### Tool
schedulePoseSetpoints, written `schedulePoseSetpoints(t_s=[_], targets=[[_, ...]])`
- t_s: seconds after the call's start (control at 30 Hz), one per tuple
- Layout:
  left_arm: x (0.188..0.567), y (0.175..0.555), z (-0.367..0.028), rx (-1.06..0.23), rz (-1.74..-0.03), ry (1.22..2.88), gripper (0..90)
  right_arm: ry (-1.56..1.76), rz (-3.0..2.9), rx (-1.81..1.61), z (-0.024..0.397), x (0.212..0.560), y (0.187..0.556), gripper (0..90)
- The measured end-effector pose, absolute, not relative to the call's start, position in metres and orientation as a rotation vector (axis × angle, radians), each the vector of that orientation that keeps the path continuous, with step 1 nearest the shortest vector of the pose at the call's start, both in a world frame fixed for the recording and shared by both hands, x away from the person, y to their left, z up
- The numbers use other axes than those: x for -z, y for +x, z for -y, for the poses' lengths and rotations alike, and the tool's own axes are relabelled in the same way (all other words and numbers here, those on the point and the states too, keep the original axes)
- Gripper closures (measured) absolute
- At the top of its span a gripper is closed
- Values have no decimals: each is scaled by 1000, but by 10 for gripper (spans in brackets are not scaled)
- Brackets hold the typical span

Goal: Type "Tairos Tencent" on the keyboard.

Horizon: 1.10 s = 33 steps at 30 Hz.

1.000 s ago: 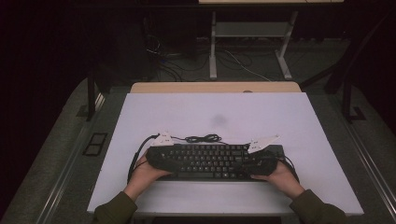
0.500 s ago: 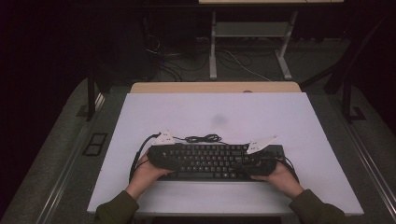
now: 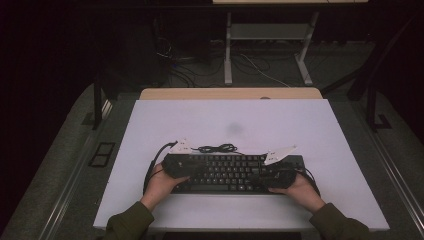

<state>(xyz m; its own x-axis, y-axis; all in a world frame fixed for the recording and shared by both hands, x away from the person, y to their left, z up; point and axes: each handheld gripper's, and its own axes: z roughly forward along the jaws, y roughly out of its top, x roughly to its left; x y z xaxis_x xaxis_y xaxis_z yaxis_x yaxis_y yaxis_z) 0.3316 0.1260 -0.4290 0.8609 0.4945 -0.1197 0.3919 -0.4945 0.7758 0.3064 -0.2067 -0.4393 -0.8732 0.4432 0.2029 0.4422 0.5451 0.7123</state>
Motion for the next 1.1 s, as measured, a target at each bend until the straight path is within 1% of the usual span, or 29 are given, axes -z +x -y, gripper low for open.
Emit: schedulePoseSetpoints(t_s=[0.03,0.33,0.67,0.9,1.1], targets=[[429,332,-125,-142,-639,2152,889,792,-2760,-1272,207,439,306,892],[433,333,-115,-135,-621,2197,890,791,-2761,-1269,207,439,306,892],[436,333,-115,-138,-632,2209,891,787,-2761,-1268,207,439,307,893],[435,333,-116,-132,-631,2204,891,788,-2761,-1267,207,439,306,893],[428,331,-119,-127,-636,2159,890,785,-2761,-1269,207,439,307,892]])
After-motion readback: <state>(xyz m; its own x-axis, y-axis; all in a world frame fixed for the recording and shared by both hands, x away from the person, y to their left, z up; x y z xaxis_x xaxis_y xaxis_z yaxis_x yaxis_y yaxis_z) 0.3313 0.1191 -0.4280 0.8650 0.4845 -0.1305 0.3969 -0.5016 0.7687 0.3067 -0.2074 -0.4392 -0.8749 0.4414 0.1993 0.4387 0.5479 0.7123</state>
